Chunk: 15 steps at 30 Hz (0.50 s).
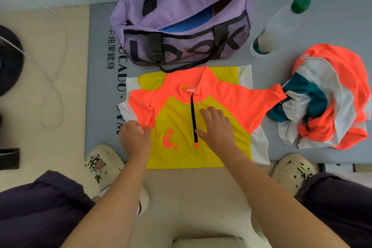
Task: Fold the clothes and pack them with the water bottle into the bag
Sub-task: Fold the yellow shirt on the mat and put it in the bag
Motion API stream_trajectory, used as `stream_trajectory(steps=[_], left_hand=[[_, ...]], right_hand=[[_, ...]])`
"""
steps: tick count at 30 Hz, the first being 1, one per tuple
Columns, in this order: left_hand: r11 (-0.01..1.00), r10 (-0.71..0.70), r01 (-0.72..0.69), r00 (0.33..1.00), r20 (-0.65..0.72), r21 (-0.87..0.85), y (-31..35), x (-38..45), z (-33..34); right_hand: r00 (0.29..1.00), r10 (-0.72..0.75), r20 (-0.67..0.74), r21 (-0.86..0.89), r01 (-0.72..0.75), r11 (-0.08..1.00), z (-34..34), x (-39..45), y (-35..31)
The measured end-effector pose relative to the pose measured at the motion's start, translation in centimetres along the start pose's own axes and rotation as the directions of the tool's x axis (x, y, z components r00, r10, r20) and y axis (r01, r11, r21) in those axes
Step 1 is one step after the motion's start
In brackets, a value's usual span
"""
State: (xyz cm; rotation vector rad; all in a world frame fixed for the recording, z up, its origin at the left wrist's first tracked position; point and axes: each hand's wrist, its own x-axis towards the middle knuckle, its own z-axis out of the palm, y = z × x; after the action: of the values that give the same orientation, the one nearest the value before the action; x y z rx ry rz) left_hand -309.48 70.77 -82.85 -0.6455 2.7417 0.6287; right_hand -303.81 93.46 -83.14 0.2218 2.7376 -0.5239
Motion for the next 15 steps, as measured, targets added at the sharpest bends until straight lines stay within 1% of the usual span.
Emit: stream_trajectory(steps=[1, 2, 3, 4, 5, 6, 7, 8, 11, 12, 15], left_hand=[[0.996, -0.085, 0.085, 0.996, 0.003, -0.007, -1.1, 0.5, -0.4], [0.988, -0.154, 0.155, 0.987, 0.042, -0.019, -2.1, 1.0, -0.7], [0.980, -0.195, 0.198, 0.974, 0.116, -0.021, -2.9, 1.4, -0.7], [0.980, -0.192, 0.197, 0.960, 0.206, -0.006, -3.6, 1.5, -0.6], [0.987, -0.156, 0.158, 0.946, 0.284, 0.016, -4.1, 1.6, -0.4], [0.991, -0.129, 0.127, 0.934, 0.333, 0.027, -4.5, 1.6, -0.2], [0.992, -0.125, 0.127, 0.928, 0.351, 0.017, -4.7, 1.6, 0.1], [0.987, -0.148, 0.161, 0.925, 0.351, -0.009, -4.9, 1.6, 0.3], [0.928, -0.256, 0.337, 0.886, 0.386, -0.160, -5.3, 2.2, 0.6], [0.903, -0.275, 0.377, 0.876, 0.397, -0.206, -5.5, 2.5, 0.5], [0.876, -0.279, 0.418, 0.846, 0.455, -0.242, -6.1, 3.3, -0.1]], right_hand=[[0.999, -0.033, 0.040, -0.037, 0.034, 0.999, 0.5, 0.6, -1.1], [0.995, -0.045, 0.088, -0.065, 0.051, 0.997, 1.1, 1.2, -1.8], [0.990, -0.040, 0.134, -0.090, 0.052, 0.995, 1.6, 1.6, -2.4], [0.986, -0.025, 0.164, -0.117, 0.045, 0.992, 2.0, 2.0, -2.8], [0.985, -0.011, 0.171, -0.146, 0.037, 0.989, 2.3, 2.2, -3.0], [0.986, -0.002, 0.166, -0.170, 0.030, 0.985, 2.5, 2.2, -3.1], [0.988, 0.005, 0.157, -0.182, 0.024, 0.983, 2.6, 2.2, -3.2], [0.988, 0.008, 0.153, -0.184, 0.020, 0.983, 2.6, 2.2, -3.2], [0.987, 0.007, 0.163, -0.176, 0.022, 0.984, 2.4, 2.0, -2.9], [0.986, 0.008, 0.165, -0.178, 0.022, 0.984, 2.4, 1.9, -2.8], [0.987, 0.020, 0.162, -0.175, 0.009, 0.985, 2.1, 1.9, -3.0]])
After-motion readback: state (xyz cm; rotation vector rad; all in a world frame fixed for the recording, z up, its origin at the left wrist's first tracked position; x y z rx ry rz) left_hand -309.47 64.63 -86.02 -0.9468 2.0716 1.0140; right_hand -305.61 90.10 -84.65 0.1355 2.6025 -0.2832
